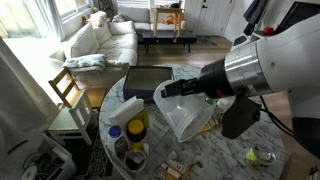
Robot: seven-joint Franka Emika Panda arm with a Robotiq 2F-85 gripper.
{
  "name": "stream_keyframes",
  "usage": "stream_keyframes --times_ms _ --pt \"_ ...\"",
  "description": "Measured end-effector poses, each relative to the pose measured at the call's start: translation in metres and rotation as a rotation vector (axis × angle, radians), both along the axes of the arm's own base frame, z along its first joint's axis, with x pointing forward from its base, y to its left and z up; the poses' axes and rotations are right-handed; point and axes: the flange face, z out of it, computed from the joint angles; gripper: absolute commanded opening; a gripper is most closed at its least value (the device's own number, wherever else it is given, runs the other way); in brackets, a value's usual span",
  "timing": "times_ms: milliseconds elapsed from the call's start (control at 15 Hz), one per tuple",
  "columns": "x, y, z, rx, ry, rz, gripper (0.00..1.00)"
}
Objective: Pick up the clear measuring cup and place it upside down in the clear storage container
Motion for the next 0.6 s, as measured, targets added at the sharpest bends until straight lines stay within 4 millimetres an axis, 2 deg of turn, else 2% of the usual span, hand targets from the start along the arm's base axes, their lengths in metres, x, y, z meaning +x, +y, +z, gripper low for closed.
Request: stream_keyframes --times_ms 67,133,267,467,533,600 --pt "-0.0013 0.0052 0.003 0.008 -0.037 0.048 0.48" --pt "-0.0028 0.0088 0.0043 0.009 -0.071 0.096 0.73" --pt "-0.0029 0.0087 0.0035 -0.016 -0.117 0.166 0.73" --pt "0.0001 0.0061 0.003 -0.034 -0.129 0.182 0.73" --pt "0.0003 0.0068 0.0037 -0.035 -0.131 0.184 0.48" --pt "0.0002 0.0074 0.004 -0.036 -0.132 0.185 0.48"
